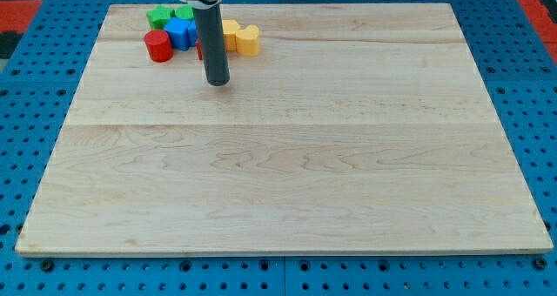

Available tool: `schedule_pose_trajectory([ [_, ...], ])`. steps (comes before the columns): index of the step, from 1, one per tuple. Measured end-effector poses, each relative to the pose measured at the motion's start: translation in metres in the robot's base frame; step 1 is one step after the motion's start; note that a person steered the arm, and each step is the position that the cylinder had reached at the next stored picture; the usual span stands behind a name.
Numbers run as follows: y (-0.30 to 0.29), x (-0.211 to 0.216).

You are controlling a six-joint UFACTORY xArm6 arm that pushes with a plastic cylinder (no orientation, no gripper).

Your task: Move the green circle towards the right side of the board

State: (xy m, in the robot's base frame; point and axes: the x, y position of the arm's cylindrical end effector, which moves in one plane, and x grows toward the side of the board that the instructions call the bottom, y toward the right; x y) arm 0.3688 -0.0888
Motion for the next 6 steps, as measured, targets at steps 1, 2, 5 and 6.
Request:
schedule_pose_trajectory([
  [1, -0.022, 0.027],
  [2, -0.085, 0.040],
  [5, -0.191, -0.026],
  [6, -0.200, -0.058],
])
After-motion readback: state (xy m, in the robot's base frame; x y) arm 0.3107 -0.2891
